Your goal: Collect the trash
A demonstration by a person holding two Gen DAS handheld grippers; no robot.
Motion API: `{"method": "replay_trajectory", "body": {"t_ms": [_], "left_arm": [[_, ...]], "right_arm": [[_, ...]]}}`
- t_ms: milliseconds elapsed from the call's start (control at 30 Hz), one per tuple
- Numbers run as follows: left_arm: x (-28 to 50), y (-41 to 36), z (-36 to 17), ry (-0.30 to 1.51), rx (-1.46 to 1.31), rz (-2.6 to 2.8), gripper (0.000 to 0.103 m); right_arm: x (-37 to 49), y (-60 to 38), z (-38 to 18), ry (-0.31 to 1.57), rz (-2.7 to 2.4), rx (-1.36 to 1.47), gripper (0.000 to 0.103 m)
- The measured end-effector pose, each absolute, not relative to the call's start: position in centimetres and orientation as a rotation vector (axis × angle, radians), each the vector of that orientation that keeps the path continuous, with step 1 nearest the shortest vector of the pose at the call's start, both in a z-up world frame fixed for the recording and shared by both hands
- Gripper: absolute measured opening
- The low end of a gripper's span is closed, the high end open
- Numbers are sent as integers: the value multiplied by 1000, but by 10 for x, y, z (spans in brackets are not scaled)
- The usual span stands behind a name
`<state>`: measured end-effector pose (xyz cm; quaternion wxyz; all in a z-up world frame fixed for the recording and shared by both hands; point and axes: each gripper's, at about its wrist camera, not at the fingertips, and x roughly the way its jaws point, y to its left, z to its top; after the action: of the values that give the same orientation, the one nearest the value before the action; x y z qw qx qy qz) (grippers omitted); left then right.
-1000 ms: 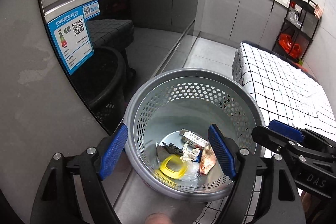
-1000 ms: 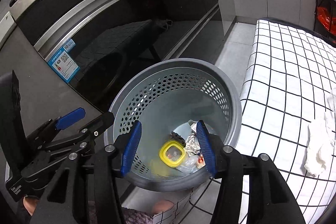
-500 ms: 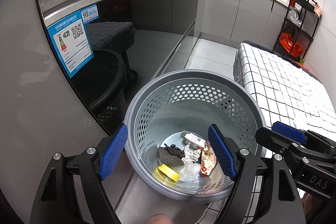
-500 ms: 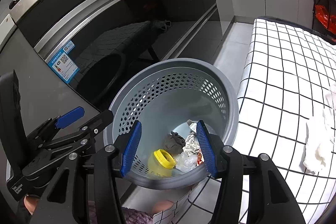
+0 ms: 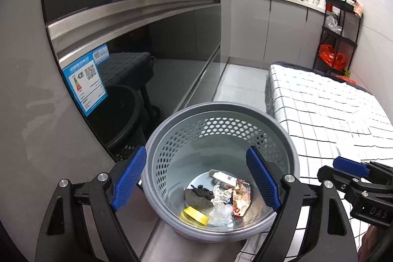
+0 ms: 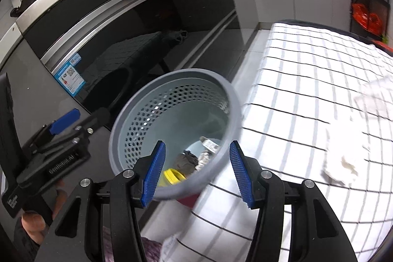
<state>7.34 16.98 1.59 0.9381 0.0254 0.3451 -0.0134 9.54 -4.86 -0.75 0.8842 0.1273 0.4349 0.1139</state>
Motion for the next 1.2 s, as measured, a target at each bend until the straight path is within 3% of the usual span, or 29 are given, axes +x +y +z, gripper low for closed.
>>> {"method": "replay_trajectory", "body": {"t_ms": [400, 833, 1200], "left_arm": [[47, 118, 25, 648, 88, -98, 87], [23, 3, -6, 720, 115, -302, 90], [53, -81, -41, 820, 158, -359, 91]], "right_arm": [[34, -155, -15, 901, 52, 303, 53], [-1, -250, -14, 873, -115, 320, 54], [-8, -288, -15, 839, -127, 428, 54]]}}
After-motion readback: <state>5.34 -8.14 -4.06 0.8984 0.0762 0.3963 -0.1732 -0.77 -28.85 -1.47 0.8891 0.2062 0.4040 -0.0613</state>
